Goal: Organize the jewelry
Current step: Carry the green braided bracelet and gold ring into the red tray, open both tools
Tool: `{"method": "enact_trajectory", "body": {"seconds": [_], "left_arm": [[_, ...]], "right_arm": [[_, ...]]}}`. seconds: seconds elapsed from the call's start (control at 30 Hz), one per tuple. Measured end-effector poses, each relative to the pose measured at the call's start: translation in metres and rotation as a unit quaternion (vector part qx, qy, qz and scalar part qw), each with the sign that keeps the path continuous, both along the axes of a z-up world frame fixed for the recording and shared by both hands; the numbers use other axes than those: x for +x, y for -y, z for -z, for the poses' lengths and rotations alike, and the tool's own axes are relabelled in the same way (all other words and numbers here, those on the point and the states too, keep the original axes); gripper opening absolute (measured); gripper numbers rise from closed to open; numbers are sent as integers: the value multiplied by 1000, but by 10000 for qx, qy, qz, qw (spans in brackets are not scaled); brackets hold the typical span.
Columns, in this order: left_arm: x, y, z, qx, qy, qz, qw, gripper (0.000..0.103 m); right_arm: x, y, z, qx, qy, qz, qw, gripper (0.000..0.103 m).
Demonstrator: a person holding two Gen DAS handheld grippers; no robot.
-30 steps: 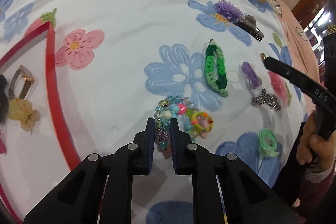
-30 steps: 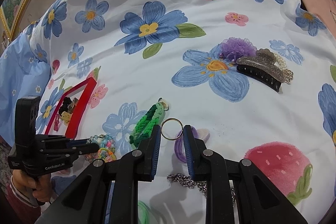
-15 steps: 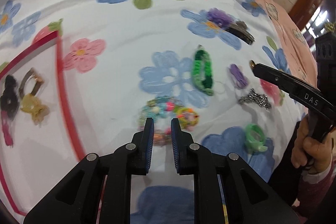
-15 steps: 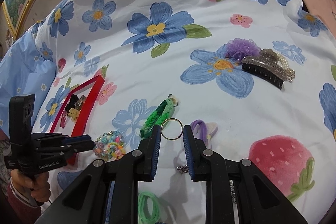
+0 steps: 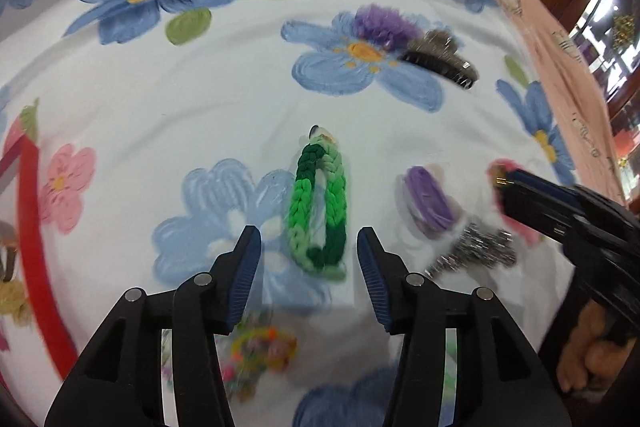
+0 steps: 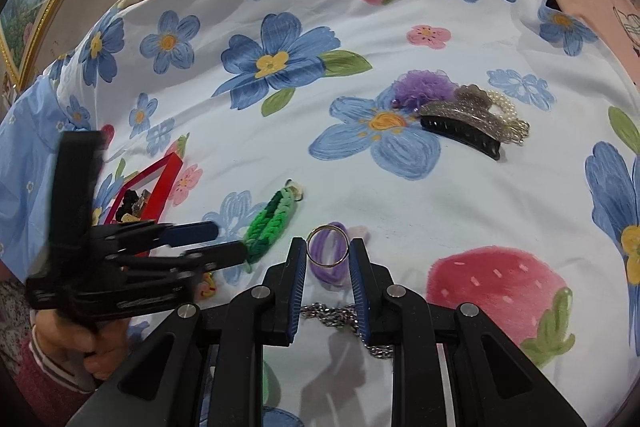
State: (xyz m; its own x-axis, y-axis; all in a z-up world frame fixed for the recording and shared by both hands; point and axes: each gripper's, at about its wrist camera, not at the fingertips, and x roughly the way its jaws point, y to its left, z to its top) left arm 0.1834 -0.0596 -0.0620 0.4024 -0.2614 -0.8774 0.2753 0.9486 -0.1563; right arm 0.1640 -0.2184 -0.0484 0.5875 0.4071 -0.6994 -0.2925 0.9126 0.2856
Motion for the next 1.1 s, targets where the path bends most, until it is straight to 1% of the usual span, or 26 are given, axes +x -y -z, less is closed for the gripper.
{"method": "enact_trajectory", "body": {"seconds": [0.07, 0.1, 0.13, 0.2, 0.33, 0.53, 0.8, 1.1], "left_arm": [[6, 4, 8, -6, -73, 10, 10000, 47], [7, 5, 8, -31, -20, 13, 10000, 36], [7, 5, 8, -61, -14, 30, 10000, 19], [7, 1, 6, -203, -19, 19, 9998, 19], [-2, -9, -3, -261, 114, -31, 9996, 19], [-29, -42, -28, -440, 384, -311, 9978, 19], [-71, -101, -49, -602, 609, -890, 9923, 19], [-115, -158, -59, -656, 764, -1466, 9841, 19]], "right_arm": [[2, 3, 2, 15, -24, 16, 10000, 22], [1, 4, 2, 19, -28, 22, 10000, 22], [1, 4, 2, 25, -31, 25, 10000, 22], [1, 5, 3, 28, -33, 31, 10000, 22], [2, 3, 4, 52, -50, 8, 10000, 22], [-3, -14, 0, 65, -30, -184, 9998, 22], [-11, -56, -7, 83, 20, -621, 9980, 22], [-24, -118, -12, 64, 43, -1278, 9918, 22]]}}
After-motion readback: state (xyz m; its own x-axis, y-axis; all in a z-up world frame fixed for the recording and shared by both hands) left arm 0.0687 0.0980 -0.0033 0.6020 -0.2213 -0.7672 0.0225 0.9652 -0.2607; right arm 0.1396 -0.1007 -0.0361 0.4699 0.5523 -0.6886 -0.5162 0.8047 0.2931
